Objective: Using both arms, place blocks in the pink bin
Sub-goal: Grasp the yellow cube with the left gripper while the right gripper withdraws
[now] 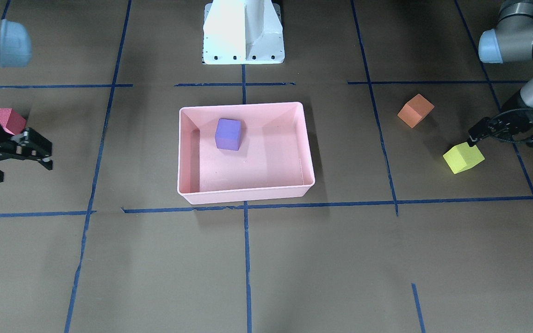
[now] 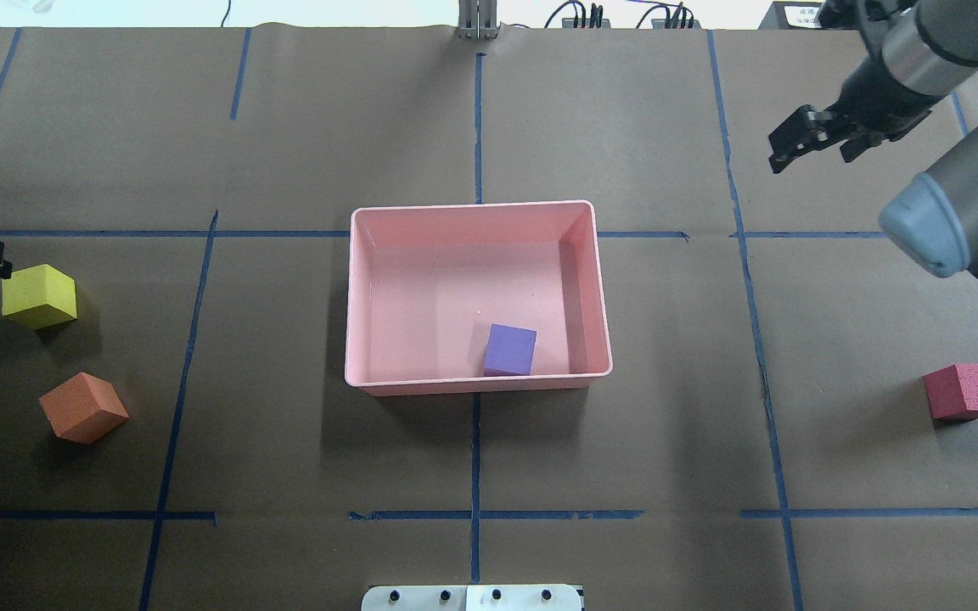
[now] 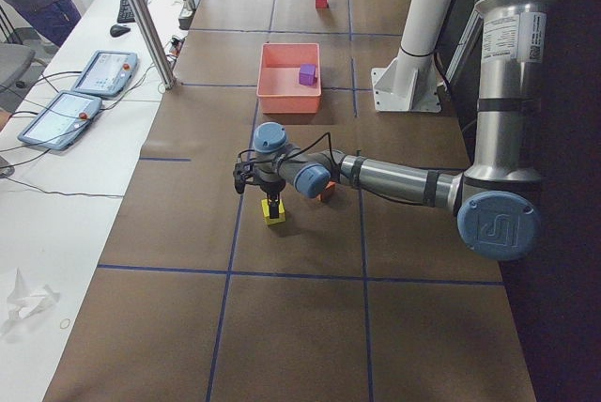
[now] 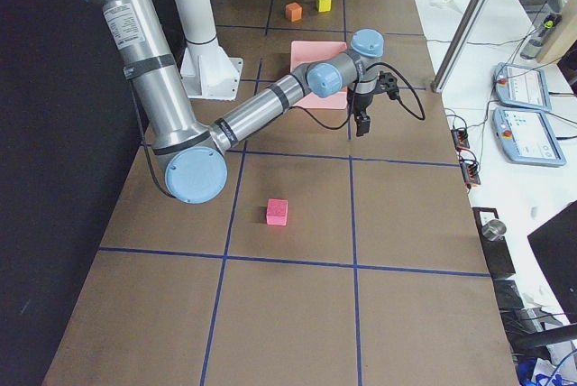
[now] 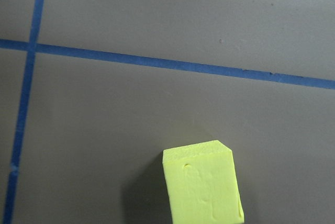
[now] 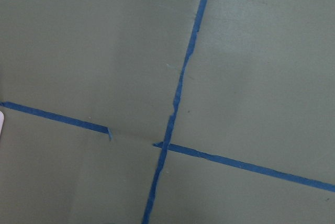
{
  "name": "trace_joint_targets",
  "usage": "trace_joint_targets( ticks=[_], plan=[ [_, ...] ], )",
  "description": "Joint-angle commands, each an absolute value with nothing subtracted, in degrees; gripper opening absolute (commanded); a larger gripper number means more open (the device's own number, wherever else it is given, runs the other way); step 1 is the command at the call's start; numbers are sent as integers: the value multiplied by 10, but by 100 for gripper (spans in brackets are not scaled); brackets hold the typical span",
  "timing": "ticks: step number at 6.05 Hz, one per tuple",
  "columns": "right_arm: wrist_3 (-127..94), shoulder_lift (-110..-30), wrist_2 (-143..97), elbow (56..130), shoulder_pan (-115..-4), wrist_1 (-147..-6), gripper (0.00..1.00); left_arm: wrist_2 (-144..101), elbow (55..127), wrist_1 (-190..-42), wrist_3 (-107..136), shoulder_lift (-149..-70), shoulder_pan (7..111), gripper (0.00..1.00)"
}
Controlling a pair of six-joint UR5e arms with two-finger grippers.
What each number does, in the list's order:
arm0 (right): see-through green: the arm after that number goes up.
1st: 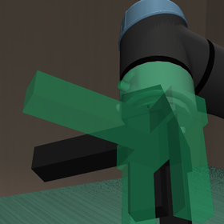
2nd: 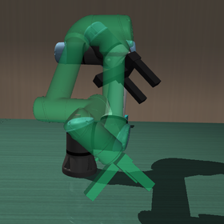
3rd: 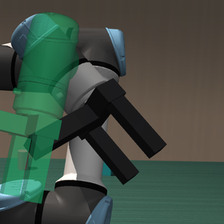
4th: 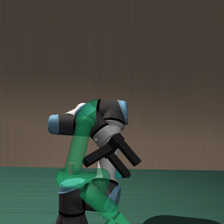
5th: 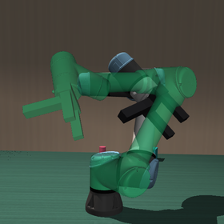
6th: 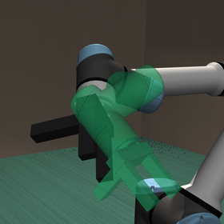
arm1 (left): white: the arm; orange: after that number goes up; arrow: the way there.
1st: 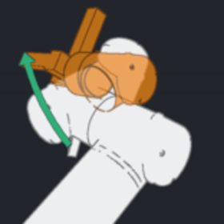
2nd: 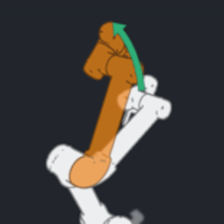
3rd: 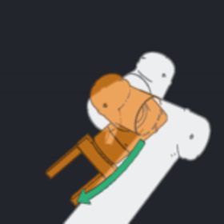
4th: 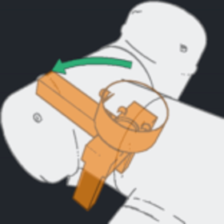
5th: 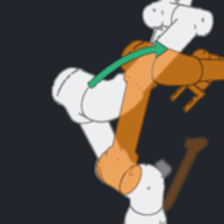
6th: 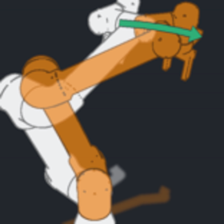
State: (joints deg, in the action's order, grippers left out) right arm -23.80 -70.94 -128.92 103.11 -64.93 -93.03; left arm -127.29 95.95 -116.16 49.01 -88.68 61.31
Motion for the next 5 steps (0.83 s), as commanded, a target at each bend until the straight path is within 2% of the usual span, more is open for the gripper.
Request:
trace_joint_targets(
  ticks=[1, 4, 5],
  plan=[
    [-216, -728, -1292, 1032, -657, -929, 100, -1261, 933, -1189, 528, -896, 573, 100],
    [-216, -739, -1290, 1034, -657, -925, 100, -1249, 899, -1192, 526, -903, 563, 100],
    [-216, -745, -1290, 1035, -657, -924, 100, -1245, 887, -1192, 524, -910, 552, 90]
  ],
)
